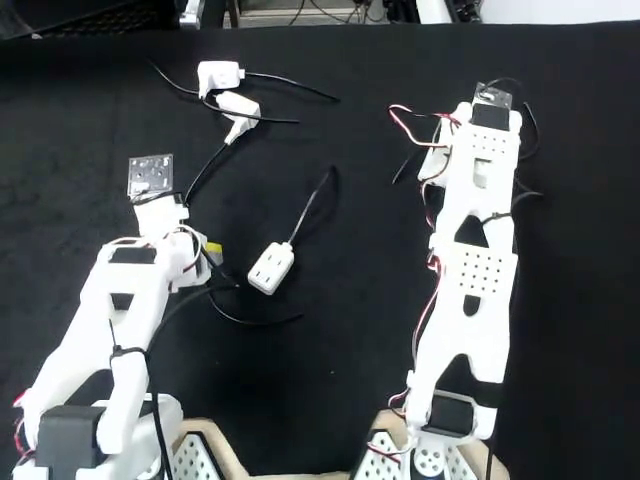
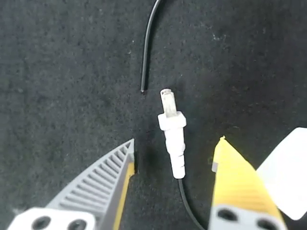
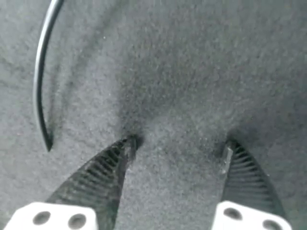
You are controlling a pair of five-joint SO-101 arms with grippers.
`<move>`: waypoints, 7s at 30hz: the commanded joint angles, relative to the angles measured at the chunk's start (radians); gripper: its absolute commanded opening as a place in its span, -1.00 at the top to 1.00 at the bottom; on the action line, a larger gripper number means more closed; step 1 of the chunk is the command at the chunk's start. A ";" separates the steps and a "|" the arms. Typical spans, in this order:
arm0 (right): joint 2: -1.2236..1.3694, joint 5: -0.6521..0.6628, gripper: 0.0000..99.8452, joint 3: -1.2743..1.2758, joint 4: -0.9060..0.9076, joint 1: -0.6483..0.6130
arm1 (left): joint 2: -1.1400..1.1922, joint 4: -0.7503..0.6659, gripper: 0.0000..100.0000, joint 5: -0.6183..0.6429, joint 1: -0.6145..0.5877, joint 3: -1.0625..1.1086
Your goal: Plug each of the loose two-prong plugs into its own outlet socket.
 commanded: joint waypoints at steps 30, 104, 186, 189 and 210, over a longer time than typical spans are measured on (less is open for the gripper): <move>0.007 -0.003 0.43 -0.030 -0.005 0.006 | 0.279 0.035 0.73 0.040 -0.008 -0.216; 0.007 0.115 0.43 -0.030 0.000 -0.097 | -1.387 -0.091 0.95 -0.453 0.321 0.634; -1.744 0.568 0.97 1.231 -0.012 -0.878 | -1.430 0.276 0.95 -0.445 0.570 0.294; -1.751 0.568 0.97 1.291 -0.098 -0.878 | -1.430 0.276 0.95 -0.445 0.570 0.294; -1.995 0.686 0.97 1.503 -0.233 -0.879 | -1.430 0.321 0.94 -0.445 0.565 0.259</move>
